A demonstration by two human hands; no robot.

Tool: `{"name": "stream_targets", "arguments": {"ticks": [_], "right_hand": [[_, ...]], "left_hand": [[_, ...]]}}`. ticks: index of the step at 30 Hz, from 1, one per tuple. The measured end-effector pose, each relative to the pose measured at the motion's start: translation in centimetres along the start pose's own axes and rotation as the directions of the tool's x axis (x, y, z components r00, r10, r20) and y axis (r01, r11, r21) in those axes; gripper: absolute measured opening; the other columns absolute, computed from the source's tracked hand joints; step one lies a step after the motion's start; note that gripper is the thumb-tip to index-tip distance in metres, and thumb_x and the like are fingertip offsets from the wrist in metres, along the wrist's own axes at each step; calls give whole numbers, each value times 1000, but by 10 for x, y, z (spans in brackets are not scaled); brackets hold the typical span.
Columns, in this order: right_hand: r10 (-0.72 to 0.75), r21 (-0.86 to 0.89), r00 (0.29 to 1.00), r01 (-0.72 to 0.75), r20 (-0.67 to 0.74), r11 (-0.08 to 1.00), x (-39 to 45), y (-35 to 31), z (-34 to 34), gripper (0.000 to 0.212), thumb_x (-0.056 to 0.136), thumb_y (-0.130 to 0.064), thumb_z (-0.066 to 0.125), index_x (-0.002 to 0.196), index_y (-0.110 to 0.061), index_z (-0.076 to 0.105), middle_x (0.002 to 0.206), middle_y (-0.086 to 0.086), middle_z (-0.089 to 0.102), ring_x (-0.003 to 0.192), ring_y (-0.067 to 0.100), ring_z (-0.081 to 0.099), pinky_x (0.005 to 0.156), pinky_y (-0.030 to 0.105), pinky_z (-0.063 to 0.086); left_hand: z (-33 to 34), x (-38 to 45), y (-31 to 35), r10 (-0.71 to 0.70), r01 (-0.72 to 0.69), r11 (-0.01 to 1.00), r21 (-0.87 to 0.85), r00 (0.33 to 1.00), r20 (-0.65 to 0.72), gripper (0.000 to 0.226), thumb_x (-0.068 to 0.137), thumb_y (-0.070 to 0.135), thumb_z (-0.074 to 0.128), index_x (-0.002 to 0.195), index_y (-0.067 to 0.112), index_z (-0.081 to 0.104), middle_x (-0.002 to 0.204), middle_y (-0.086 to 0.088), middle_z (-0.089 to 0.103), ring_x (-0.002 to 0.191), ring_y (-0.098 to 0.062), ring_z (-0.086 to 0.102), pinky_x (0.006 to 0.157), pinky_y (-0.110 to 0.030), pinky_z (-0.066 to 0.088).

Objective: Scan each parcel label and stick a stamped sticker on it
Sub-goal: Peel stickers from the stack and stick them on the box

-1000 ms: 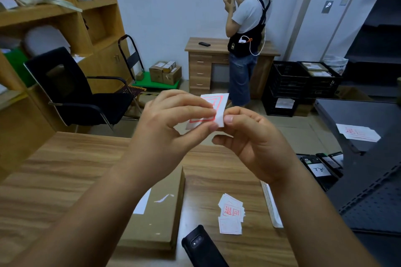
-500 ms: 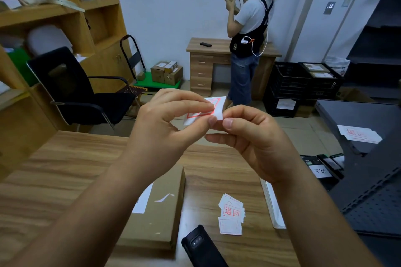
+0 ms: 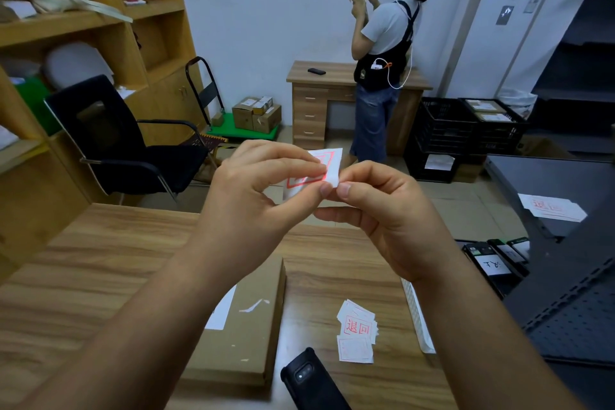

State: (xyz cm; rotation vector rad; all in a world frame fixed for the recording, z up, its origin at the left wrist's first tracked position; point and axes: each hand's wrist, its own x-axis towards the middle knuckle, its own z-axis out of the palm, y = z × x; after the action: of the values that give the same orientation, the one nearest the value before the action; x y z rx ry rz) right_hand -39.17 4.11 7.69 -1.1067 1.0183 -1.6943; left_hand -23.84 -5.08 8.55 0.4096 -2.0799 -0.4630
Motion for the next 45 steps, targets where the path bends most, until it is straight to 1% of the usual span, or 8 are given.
{"name": "stream_targets", "arguments": {"ticks": [7, 10, 15, 24, 29, 33, 40, 45], "right_hand": [[-82, -175, 997, 79, -12, 981, 0, 4, -5, 6, 81, -8, 63, 79, -9, 69, 86, 6, 69, 85, 22, 68, 74, 31, 57], [-154, -366, 988, 145, 4, 919, -1, 4, -10, 6, 83, -10, 65, 83, -9, 70, 94, 5, 68, 90, 21, 68, 75, 32, 57], [-246, -601, 969, 202, 9, 774, -3, 12, -23, 5, 84, -23, 68, 83, -23, 72, 99, -6, 63, 99, 24, 64, 81, 53, 55], [-249, -546, 961, 145, -120, 825, -17, 15, -50, 4, 80, -14, 65, 78, -12, 68, 97, 3, 66, 97, 27, 65, 74, 57, 55], [-189, -449, 970, 103, -153, 887, -25, 9, -64, 6, 83, -4, 63, 79, -5, 68, 93, 0, 67, 92, 19, 66, 72, 31, 59], [-176, -434, 973, 95, -151, 896, -27, 8, -73, 8, 88, 2, 62, 84, -1, 68, 97, 4, 66, 95, 22, 66, 73, 27, 57], [-259, -640, 958, 123, -122, 759, -26, 5, -81, 10, 85, -25, 65, 87, -18, 71, 99, -6, 64, 101, 22, 64, 79, 47, 57], [-348, -706, 935, 200, -71, 680, -27, 1, -78, 7, 85, -15, 65, 83, -19, 71, 96, -6, 61, 93, 19, 63, 67, 26, 54]], "left_hand": [[-1, 0, 0, 92, -93, 996, 14, 994, 55, 14, 87, 26, 72, 93, 15, 76, 101, 10, 70, 102, -11, 64, 82, -39, 52], [0, 1, 1, 98, -96, 995, -23, 992, 82, 13, 85, 24, 74, 92, 14, 78, 100, 10, 72, 98, -3, 66, 83, -30, 54], [10, 3, 0, 74, -70, 997, -39, 991, 108, 9, 84, 15, 77, 92, 17, 79, 96, 11, 73, 92, 2, 67, 82, -19, 54], [51, 9, 6, -4, 20, 995, -98, 987, 158, 10, 82, 8, 74, 85, 17, 78, 91, 13, 73, 89, 4, 66, 80, -9, 48], [65, 12, 10, -63, 100, 983, -157, 973, 224, 13, 82, 11, 76, 86, 23, 77, 93, 17, 72, 93, 1, 67, 80, -9, 47], [72, 15, 13, -55, 98, 981, -167, 969, 243, 9, 82, 18, 76, 89, 22, 78, 96, 16, 72, 95, 1, 67, 82, -9, 47], [76, 18, 20, 27, -8, 996, -89, 975, 221, 9, 83, 16, 75, 92, 17, 78, 97, 11, 73, 91, 5, 67, 80, -7, 48], [77, 19, 28, -9, 27, 996, -87, 979, 203, 11, 83, 19, 69, 89, 19, 78, 94, 14, 72, 92, 5, 65, 80, -6, 47]]}}
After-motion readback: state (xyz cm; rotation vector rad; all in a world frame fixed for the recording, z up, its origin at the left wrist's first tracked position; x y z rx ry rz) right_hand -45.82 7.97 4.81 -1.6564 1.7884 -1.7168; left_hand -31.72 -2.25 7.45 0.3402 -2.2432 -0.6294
